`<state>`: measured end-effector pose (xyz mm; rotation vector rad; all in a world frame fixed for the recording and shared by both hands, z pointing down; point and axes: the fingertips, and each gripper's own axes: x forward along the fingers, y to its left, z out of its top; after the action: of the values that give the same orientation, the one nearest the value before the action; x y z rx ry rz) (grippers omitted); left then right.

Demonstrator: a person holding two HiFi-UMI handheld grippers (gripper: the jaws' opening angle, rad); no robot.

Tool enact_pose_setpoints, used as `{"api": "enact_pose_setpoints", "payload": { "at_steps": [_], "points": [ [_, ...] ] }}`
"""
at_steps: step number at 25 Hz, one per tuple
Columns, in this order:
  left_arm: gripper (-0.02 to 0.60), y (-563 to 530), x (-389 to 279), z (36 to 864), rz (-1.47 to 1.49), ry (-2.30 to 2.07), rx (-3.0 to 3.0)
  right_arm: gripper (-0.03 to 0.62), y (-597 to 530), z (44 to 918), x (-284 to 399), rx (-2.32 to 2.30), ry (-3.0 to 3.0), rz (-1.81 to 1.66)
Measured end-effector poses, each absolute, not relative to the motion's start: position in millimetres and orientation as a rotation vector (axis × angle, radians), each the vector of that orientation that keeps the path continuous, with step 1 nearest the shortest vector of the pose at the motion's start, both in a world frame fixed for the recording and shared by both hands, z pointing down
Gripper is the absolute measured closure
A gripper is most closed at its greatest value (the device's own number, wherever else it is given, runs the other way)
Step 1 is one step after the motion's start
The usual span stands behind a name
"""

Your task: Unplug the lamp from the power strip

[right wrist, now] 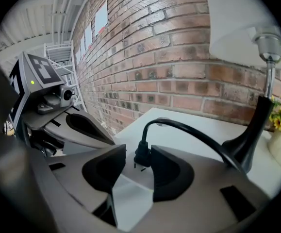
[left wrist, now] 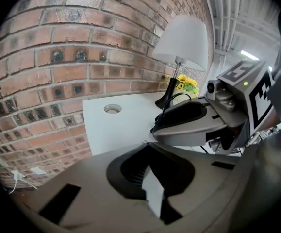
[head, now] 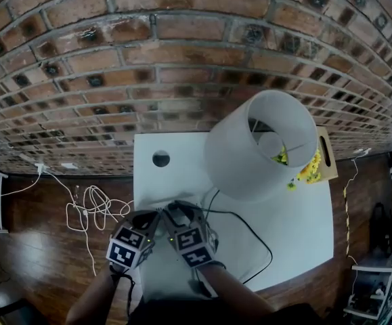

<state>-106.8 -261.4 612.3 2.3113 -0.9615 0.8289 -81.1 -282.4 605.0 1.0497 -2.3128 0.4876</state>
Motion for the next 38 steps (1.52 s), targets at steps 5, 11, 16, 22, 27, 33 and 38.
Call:
{"api": "enact_pose_setpoints", "payload": {
  "at_steps": [5, 11, 16, 22, 27, 33, 38],
  "points": [
    [0.558, -262.4, -106.6, 612.8, 0.788, -0.997, 2.332, 0.473, -283.0, 611.0, -80.2, 1.014, -2.267, 0.377],
    [0.558, -263.0, -106.5, 613.7, 0.816, -0.986, 2.298, 0.499, -283.2, 613.1, -80.6, 0.974, -2.244, 0.313],
    [0.557, -263.5, -105.0, 614.1, 0.879, -1.019, 2.329, 0.501, -285.0, 612.7, -80.7, 0.948, -2.245, 0.337],
    [0.557, -262.1, -104.0, 615.2, 0.885, -1.001, 2.310, 0.502, -286.4, 610.8, -79.0, 0.946, -2.257, 0.488],
    [0.557, -263.1, -104.7, 614.6, 0.896, -1.004, 2.321, 0.505, -288.5, 608.1, -80.4, 0.943, -2.254, 0.478],
    [0.555, -261.2, -103.0, 617.1, 0.953, -0.993, 2.331, 0.507, -288.5, 606.3, -78.0, 0.978, -2.282, 0.488],
    [0.555, -260.9, -103.4, 618.4, 1.001, -1.001, 2.332, 0.507, -289.8, 604.9, -75.2, 1.011, -2.304, 0.580]
  ]
}}
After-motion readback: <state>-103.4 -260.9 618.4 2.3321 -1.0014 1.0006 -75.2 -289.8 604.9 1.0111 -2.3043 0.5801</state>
